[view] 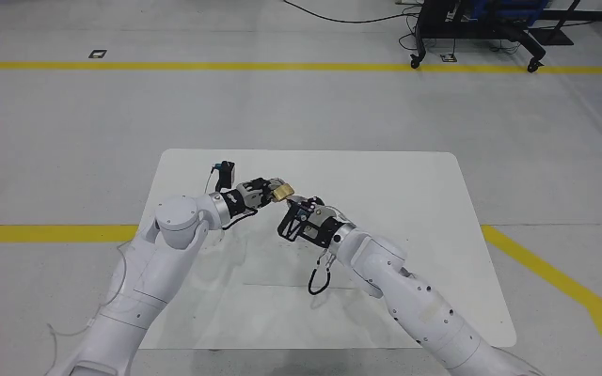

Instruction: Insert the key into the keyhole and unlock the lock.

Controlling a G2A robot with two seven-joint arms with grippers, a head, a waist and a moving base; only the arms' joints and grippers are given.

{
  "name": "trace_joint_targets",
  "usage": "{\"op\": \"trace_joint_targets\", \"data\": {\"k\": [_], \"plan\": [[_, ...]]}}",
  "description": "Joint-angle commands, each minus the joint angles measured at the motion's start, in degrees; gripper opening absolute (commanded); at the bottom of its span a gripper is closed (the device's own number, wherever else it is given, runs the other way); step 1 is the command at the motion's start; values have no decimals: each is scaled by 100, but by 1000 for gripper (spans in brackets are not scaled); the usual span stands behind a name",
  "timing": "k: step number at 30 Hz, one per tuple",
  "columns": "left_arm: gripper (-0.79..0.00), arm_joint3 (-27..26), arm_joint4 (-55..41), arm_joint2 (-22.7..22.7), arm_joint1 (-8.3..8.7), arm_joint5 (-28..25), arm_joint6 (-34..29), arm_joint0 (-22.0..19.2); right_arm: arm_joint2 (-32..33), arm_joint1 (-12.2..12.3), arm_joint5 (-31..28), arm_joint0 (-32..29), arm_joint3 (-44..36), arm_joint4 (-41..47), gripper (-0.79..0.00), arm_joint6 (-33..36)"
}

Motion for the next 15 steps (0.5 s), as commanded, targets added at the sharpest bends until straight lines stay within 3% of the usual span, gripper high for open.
{"op": "trace_joint_targets", "data": {"k": [1, 6, 13, 15], "plan": [[-785, 2, 13, -6, -3, -16, 5, 0, 51, -17, 61, -24, 39, 209, -785, -8], [-785, -17, 62, -19, -10, -102, 28, 13, 280, -55, -96, -63, 157, 1243, -785, -233], [-785, -87, 239, -64, -10, -316, 150, 77, 868, -63, -1027, -91, 530, 3688, -785, -259], [-785, -111, 247, -70, -14, -319, 184, 92, 961, -55, -1181, -39, 617, 3957, -785, -149]]}}
